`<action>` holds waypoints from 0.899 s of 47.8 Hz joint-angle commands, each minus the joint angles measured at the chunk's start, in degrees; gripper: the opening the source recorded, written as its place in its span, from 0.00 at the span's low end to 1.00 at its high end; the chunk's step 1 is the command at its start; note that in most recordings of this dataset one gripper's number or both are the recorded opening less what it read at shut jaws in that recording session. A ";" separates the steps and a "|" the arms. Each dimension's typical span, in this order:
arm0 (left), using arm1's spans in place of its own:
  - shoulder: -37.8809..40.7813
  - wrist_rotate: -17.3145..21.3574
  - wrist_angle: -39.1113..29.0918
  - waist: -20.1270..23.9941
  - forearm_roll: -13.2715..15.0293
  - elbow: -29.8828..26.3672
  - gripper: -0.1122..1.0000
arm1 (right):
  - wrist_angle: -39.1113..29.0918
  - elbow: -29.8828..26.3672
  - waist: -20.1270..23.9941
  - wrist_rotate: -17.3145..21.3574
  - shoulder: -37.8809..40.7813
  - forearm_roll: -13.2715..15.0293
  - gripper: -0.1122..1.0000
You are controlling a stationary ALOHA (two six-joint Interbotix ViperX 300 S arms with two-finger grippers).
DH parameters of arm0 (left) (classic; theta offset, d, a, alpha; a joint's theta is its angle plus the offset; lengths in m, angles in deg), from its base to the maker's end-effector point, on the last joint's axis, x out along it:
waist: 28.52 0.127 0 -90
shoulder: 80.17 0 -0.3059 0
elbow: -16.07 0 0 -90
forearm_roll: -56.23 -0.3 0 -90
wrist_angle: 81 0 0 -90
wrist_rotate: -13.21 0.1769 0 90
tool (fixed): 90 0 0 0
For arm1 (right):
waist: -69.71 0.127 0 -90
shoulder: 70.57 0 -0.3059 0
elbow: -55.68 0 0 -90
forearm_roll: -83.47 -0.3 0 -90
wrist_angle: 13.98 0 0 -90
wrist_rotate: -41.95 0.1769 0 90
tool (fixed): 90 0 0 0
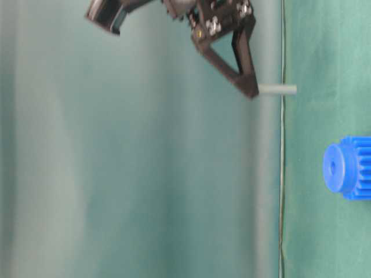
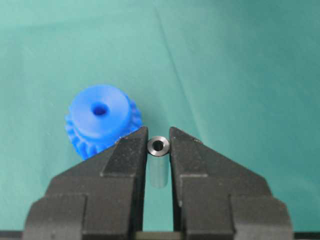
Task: Insert the shaft placed at a random location into the center hole of the small gear at another random location.
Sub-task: 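Carry the held shaft left over the blue gear's center hole, then lower the shaft into the gear's center hole with the right gripper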
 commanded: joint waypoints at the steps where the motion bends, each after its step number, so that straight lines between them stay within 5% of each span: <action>1: 0.44 -0.09 0.09 -0.09 -0.18 -1.23 0.10 | -0.09 -3.87 0.97 -0.44 1.14 0.00 0.22; 23: 0.26 -0.62 0.09 -0.09 -0.18 -1.23 0.10 | -2.11 -14.24 4.66 -0.44 8.53 0.09 0.22; 43: 0.26 -1.05 -0.35 -0.18 -0.18 -1.23 0.10 | -2.46 -16.00 5.36 -0.35 11.07 -0.26 0.22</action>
